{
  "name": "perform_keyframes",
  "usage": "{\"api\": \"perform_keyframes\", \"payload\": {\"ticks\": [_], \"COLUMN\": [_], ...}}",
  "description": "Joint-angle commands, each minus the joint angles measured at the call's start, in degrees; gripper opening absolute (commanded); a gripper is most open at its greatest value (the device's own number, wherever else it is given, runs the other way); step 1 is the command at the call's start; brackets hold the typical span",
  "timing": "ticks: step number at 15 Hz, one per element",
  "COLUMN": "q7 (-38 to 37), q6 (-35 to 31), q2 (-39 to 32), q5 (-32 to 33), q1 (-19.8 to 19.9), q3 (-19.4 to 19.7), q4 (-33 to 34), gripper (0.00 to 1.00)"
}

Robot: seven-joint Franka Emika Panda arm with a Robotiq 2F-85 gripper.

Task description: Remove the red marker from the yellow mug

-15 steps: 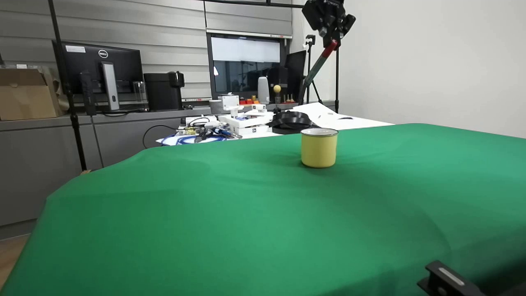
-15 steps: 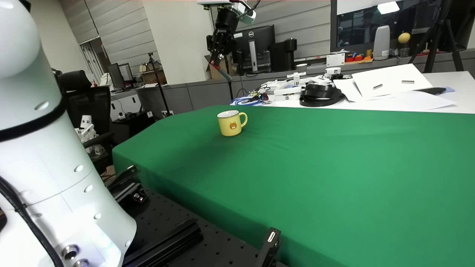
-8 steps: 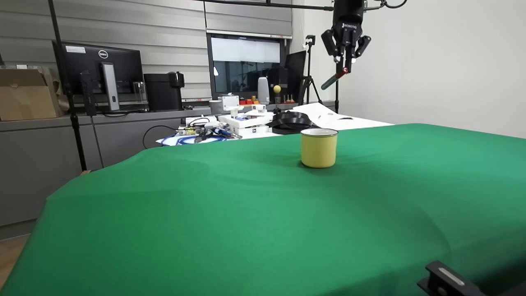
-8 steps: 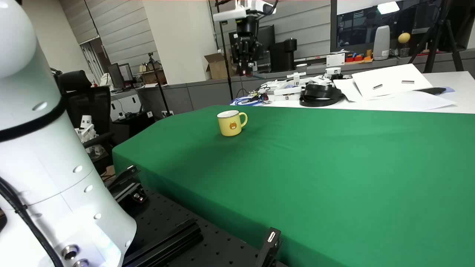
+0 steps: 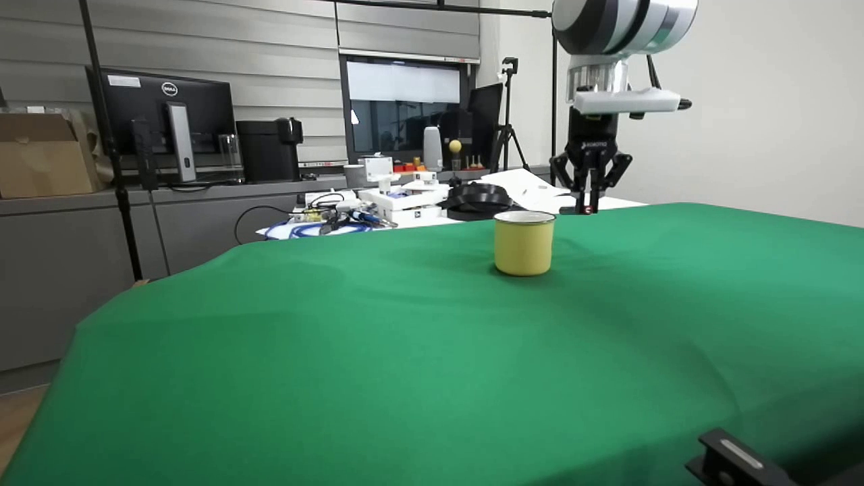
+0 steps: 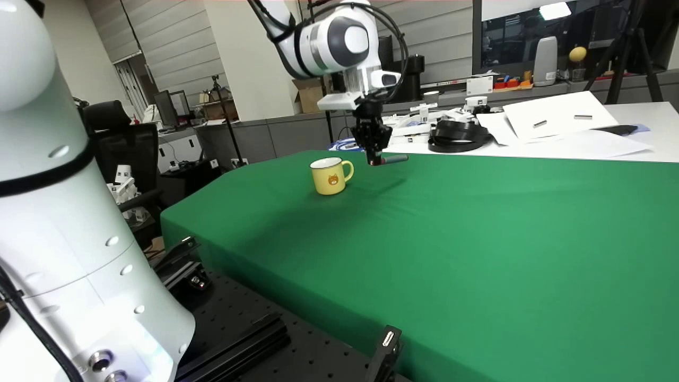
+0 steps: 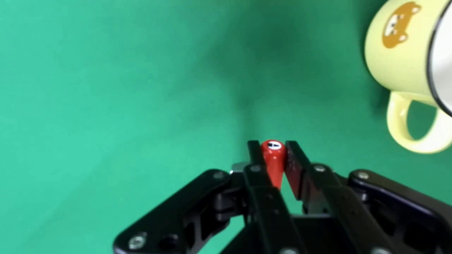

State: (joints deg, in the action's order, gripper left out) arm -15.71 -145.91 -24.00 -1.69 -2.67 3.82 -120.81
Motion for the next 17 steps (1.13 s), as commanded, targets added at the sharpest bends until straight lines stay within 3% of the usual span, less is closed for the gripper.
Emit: {"api": "perform_keyframes", "payload": {"ticks": [1,2,3,11,12,13,14,15,17], "q7": [-6.8,-7.5,-6.8,-2.9,-2.2,-3.3,-3.1,-3.1,-3.1], "q6": [-2.5,-1.9,-0.5,10.7,13.1,9.4,10.9,10.9,10.2], "q2": [-3.4,-3.9,-3.6,14.9,16.9,12.1,14.2,14.8,13.5], "q5": [3.3,3.3,3.0,1.2,1.3,2.0,1.9,1.9,2.0], "q1": [-3.2,-3.8,-3.8,-2.0,-2.1,-1.6,-1.4,-1.3,-1.2], "q3": [2.8,3.2,3.0,0.6,-0.1,0.2,-0.3,-0.4,-0.3], "q4": [-1.2,-0.8,-0.5,-0.6,-0.4,0.6,0.5,0.3,0.1], "gripper": [0.05,0.46,0.47,0.98,1.00,1.00,0.94,1.00,1.00]}}
